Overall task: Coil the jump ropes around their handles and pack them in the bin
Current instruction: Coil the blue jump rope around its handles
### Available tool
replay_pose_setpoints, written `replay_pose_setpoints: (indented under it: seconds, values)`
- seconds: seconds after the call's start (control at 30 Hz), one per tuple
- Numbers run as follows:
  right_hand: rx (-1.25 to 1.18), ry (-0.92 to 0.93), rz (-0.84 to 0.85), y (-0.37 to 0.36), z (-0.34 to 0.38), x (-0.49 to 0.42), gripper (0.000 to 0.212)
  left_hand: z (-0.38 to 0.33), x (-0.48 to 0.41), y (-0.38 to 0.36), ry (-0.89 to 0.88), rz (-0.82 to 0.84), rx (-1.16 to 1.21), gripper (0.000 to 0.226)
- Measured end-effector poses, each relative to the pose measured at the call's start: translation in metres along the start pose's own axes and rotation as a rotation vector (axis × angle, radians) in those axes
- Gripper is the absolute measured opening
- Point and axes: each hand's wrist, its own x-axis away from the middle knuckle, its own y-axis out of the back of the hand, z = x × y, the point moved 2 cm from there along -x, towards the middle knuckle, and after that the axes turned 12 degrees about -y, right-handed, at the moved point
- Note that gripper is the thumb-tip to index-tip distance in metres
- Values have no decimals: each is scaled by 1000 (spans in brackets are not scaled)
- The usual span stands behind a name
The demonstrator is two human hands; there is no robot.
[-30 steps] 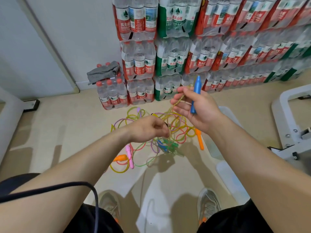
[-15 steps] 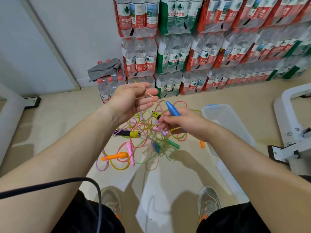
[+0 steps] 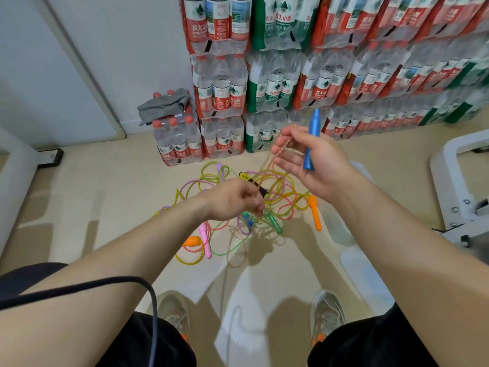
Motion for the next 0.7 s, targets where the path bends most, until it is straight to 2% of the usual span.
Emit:
replay_pose_setpoints:
  seconds: [0.1, 0.17, 0.27, 0.37, 0.47, 0.57, 0.63, 0.7]
  values:
    - [32, -6, -56, 10, 2, -4, 24, -7, 2, 11, 40, -111, 283, 22]
    - [233, -81, -61, 13, -4, -5, 25, -17, 2, 24, 16, -220, 442, 21]
    - [532, -232, 59, 10, -22, -2, 26, -27, 4, 43, -16, -375, 675, 18]
    - [624, -267, 188, 0, -31, 4, 18, -27, 6, 56, 0, -533, 793, 17]
    - [666, -162, 185, -5, -29, 5, 13, -22, 7, 59, 19, -612, 826, 16]
    - [640, -80, 136, -8, -25, 5, 6, -21, 6, 52, 19, -563, 726, 31]
    - [525, -61, 108, -10, -22, 5, 7, -22, 7, 42, 27, -428, 627, 48]
    - [413, -43, 81, -12, -18, 5, 7, -24, 8, 31, -4, -274, 542, 51]
